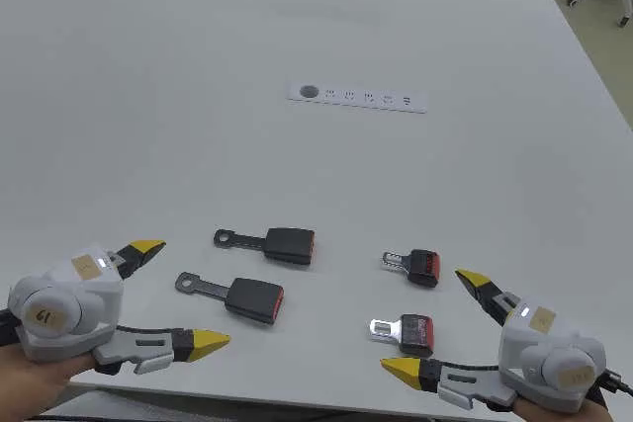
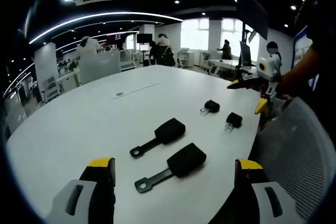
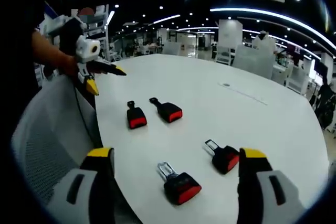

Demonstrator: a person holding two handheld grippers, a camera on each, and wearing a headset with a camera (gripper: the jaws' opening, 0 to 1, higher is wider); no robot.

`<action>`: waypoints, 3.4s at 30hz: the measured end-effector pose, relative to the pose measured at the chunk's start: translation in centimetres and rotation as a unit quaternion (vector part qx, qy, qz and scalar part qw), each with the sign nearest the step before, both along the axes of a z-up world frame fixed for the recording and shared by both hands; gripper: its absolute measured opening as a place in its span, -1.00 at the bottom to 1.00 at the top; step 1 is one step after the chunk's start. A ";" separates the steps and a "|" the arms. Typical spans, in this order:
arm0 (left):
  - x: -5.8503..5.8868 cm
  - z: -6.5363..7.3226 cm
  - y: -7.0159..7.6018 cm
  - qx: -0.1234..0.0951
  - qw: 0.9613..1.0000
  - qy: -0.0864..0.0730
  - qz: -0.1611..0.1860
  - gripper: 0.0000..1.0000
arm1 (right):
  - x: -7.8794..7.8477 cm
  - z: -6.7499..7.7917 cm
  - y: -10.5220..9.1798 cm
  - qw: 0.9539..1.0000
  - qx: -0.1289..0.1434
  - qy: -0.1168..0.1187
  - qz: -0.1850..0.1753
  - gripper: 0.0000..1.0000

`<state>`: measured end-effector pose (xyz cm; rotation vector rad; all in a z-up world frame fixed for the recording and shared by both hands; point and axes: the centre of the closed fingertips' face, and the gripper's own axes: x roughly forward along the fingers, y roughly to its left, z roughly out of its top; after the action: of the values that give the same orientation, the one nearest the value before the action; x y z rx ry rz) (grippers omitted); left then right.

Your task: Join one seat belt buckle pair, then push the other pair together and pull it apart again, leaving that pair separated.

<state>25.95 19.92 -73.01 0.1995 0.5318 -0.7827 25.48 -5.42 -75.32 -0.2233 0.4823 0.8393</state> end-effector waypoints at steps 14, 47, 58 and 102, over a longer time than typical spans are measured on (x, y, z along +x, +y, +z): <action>0.0 0.0 0.1 0.001 1.000 0.001 0.001 0.93 | -0.3 -0.2 0.1 1.000 0.000 0.003 0.004 1.00; 0.1 0.2 0.0 -0.004 1.000 0.000 0.007 0.91 | -0.2 -0.5 0.0 1.000 0.004 0.008 0.004 1.00; 0.3 0.1 0.0 -0.005 1.000 0.001 0.007 0.90 | -0.3 -0.6 0.0 1.000 0.007 0.014 0.006 1.00; 1.5 -2.3 -1.2 0.034 0.998 0.012 -0.050 0.79 | -0.8 -3.4 -0.7 0.997 -0.026 0.054 0.048 0.75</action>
<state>27.44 18.76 -75.29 0.2815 0.5757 -0.8659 24.73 -6.11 -78.71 -0.2512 0.5987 0.9373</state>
